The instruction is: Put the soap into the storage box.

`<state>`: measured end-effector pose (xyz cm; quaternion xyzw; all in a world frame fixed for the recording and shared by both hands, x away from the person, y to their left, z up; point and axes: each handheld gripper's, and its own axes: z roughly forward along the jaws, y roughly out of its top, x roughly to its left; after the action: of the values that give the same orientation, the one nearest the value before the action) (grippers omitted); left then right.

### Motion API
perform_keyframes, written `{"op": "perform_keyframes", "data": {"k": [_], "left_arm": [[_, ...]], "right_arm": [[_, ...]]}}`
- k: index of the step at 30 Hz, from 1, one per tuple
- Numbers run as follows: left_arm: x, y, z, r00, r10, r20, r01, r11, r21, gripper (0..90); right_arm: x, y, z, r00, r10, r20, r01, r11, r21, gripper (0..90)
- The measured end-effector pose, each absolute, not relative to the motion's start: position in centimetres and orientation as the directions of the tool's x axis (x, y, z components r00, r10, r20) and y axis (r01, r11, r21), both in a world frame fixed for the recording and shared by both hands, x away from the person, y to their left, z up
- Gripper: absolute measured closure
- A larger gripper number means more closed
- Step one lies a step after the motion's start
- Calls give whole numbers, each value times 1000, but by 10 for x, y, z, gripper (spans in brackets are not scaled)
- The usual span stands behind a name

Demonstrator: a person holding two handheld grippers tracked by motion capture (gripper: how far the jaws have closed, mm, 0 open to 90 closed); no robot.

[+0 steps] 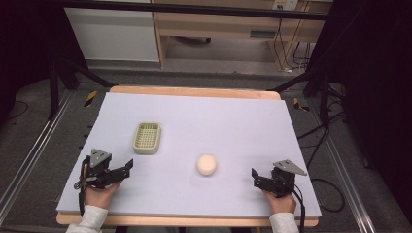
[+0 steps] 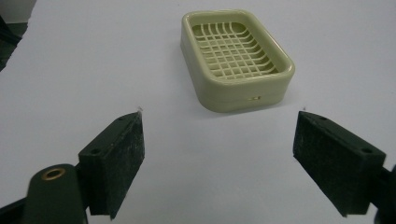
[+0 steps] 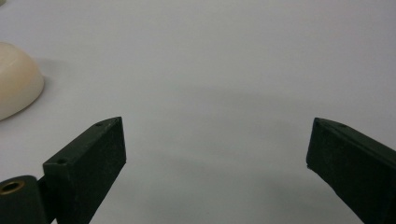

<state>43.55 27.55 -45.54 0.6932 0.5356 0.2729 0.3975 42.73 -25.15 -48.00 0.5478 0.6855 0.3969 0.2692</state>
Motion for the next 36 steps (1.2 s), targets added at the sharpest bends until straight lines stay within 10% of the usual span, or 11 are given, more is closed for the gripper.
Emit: {"op": "perform_keyframes", "data": {"k": [36], "left_arm": [[429, 247, -453, 389, 921, -24, 510, -194, 838, 182]], "right_arm": [[429, -251, -483, -258, 964, 63, 544, 90, 834, 46]]}}
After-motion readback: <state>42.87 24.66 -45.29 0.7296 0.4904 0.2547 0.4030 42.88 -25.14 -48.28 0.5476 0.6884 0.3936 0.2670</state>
